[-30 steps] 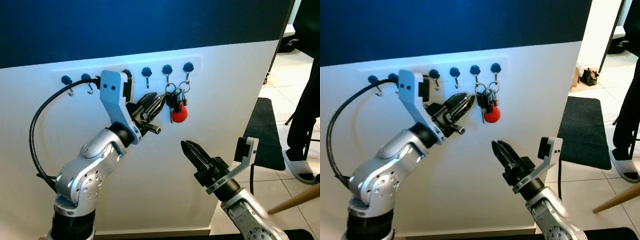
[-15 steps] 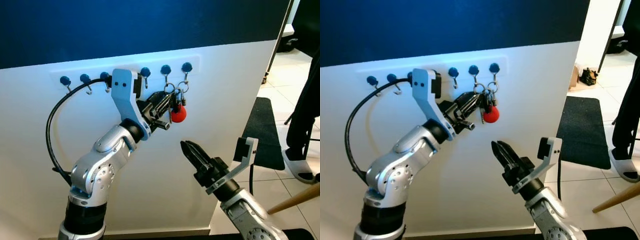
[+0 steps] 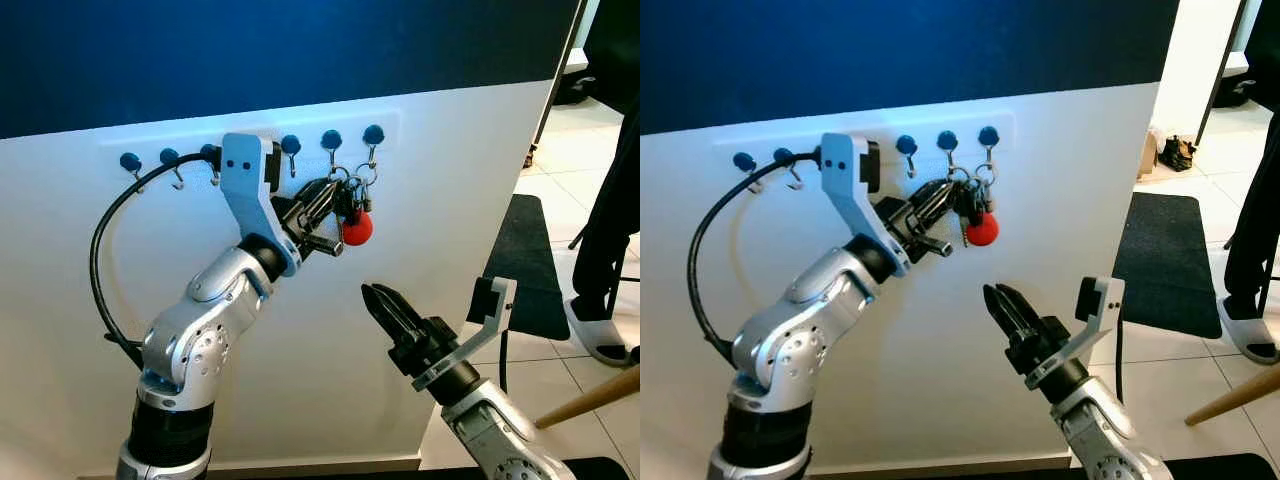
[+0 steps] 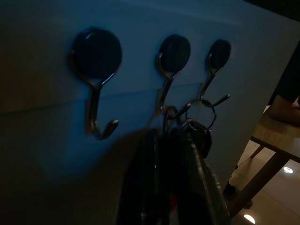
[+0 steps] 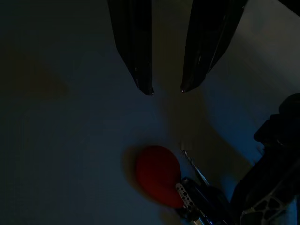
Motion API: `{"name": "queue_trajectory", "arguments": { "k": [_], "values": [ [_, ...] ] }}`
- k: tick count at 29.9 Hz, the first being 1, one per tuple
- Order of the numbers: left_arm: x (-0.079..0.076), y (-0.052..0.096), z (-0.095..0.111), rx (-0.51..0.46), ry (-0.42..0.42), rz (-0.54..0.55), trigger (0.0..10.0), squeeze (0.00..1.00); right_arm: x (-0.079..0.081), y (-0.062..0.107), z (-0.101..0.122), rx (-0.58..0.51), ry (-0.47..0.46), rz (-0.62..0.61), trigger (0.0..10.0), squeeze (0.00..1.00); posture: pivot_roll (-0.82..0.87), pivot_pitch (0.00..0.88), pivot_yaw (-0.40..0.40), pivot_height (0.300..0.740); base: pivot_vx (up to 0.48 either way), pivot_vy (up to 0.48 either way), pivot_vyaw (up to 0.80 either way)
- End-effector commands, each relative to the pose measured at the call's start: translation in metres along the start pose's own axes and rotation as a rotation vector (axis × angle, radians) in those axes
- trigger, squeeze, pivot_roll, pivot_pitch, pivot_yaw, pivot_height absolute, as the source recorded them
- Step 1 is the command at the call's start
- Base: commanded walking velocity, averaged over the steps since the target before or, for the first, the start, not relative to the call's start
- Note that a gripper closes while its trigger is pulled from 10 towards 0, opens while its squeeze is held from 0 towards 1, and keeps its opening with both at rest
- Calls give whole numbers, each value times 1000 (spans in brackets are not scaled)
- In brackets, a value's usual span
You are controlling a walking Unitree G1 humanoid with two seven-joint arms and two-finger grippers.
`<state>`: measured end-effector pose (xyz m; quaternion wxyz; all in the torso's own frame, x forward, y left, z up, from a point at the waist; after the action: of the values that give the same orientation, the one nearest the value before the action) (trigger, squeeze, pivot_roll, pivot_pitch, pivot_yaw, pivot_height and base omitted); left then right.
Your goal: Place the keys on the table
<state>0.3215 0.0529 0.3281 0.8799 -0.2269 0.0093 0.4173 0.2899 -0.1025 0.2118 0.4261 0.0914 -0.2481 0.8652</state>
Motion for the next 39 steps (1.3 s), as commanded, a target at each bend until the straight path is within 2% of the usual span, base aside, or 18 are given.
{"name": "queue_trajectory", "arguments": {
  "k": [1, 2, 12, 13, 14, 19, 22, 25, 28, 32, 38, 39],
  "values": [
    [7, 5, -2, 0, -4, 36, 392, 0, 2, -1, -2, 8, -5, 13, 10000, 0, 108, 153, 122, 740, 0, 0, 0],
    [8, 6, -2, 0, -4, 39, 0, 0, 2, -1, -2, 9, -5, 14, 10000, 0, 108, 153, 122, 740, 0, 0, 0],
    [8, 11, 1, 0, 16, 34, 0, 0, 3, -2, -3, 12, -6, 19, 10000, 0, 109, 152, 121, 740, 0, 0, 0],
    [5, 11, 2, 6, 49, 14, 10000, 0, 3, -2, -3, 11, -6, 19, 10000, 0, 110, 152, 122, 740, 0, 0, 0],
    [1, 11, 2, 12, 91, -18, 10000, 0, 3, -2, -3, 12, -6, 19, 10000, 0, 110, 152, 124, 740, 0, 0, 0],
    [-8, 11, 9, -5, 150, -66, 10000, 0, 4, -2, -3, 12, -7, 19, 10000, 0, 107, 153, 127, 740, 0, 0, 0],
    [-8, 10, 15, -34, 145, -64, 10000, 0, 4, -2, -3, 11, -7, 17, 10000, 0, 106, 152, 129, 740, 0, 0, 0],
    [-9, 13, 21, -61, 89, -63, 10000, 0, 3, 0, -4, 12, -6, 14, 10000, 0, 107, 153, 129, 740, 0, 0, 0],
    [-12, 13, 23, -65, 67, -68, 10000, 0, 3, 0, -4, 12, -7, 14, 10000, 0, 109, 153, 126, 740, 0, 0, 0],
    [-17, 11, 32, -87, 52, -91, 10000, 0, 4, -1, -4, 14, -7, 20, 10000, 0, 109, 153, 126, 740, 0, 0, 0],
    [-16, 12, 40, -106, 32, -85, 10000, 0, 3, -2, -4, 15, -6, 22, 10000, 0, 110, 147, 121, 740, 0, 0, 0],
    [-16, 11, 37, -86, 42, -82, 10000, 0, 3, -2, -4, 15, -7, 23, 10000, 0, 110, 147, 121, 740, 0, 0, 0]
  ]
}}
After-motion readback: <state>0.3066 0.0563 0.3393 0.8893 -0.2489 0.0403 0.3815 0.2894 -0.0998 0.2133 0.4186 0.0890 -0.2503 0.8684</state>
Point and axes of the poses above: a point about 5 cm out from each wrist's last joint towards the gripper, its own y axis pointing back from the gripper into the wrist, its own z axis along the axis of the wrist's last joint, x = y × z, the point moved 4 cm from there along -y, pointing out of the wrist towards the gripper, and after that the axes turned 6 degrees about y, right-handed, at the moved point
